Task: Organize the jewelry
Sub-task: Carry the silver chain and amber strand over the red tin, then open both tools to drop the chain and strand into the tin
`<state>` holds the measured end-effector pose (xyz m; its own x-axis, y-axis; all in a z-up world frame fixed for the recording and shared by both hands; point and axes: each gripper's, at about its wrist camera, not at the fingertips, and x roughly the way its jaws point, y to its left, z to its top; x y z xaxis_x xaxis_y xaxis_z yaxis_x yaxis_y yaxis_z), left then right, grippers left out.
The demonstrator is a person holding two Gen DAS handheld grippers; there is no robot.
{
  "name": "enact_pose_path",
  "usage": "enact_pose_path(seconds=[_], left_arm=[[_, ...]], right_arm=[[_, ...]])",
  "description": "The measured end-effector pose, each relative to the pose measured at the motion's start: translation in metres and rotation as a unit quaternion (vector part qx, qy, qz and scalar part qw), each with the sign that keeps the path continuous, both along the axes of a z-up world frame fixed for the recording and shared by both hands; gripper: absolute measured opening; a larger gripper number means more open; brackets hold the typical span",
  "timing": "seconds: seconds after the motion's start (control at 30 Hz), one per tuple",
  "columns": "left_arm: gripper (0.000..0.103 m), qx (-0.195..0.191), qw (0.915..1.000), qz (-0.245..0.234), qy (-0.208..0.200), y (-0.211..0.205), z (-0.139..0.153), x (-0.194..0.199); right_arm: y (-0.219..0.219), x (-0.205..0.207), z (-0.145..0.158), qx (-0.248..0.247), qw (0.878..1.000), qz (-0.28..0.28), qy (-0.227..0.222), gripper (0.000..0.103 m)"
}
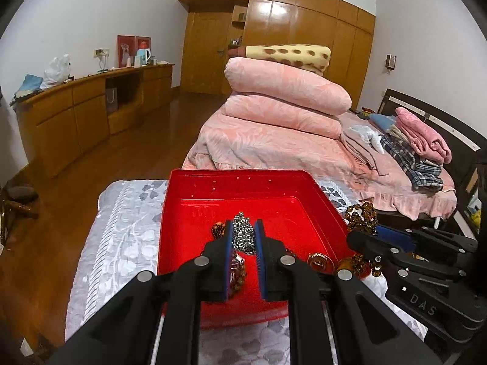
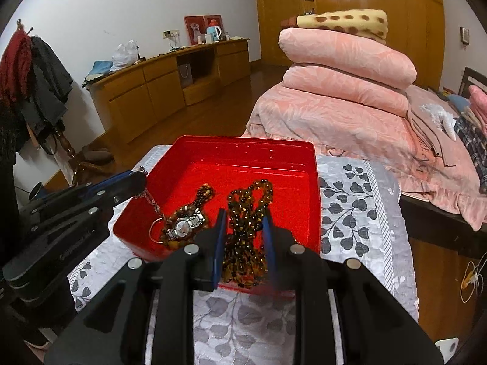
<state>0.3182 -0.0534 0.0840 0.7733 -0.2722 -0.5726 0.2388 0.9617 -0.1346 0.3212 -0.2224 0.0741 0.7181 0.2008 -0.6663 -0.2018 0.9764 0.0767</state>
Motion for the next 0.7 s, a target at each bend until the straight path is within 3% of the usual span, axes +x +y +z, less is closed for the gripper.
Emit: enact_pose_path(seconds=[0.7], left_arm=[[0.014,0.02,0.9993,-0.003,0.031,-0.017,-0.02,0.055]], right_arm=[[-0.003,0.052,-0.024,-0.006,1.0,-0.013,0.025,0.022]])
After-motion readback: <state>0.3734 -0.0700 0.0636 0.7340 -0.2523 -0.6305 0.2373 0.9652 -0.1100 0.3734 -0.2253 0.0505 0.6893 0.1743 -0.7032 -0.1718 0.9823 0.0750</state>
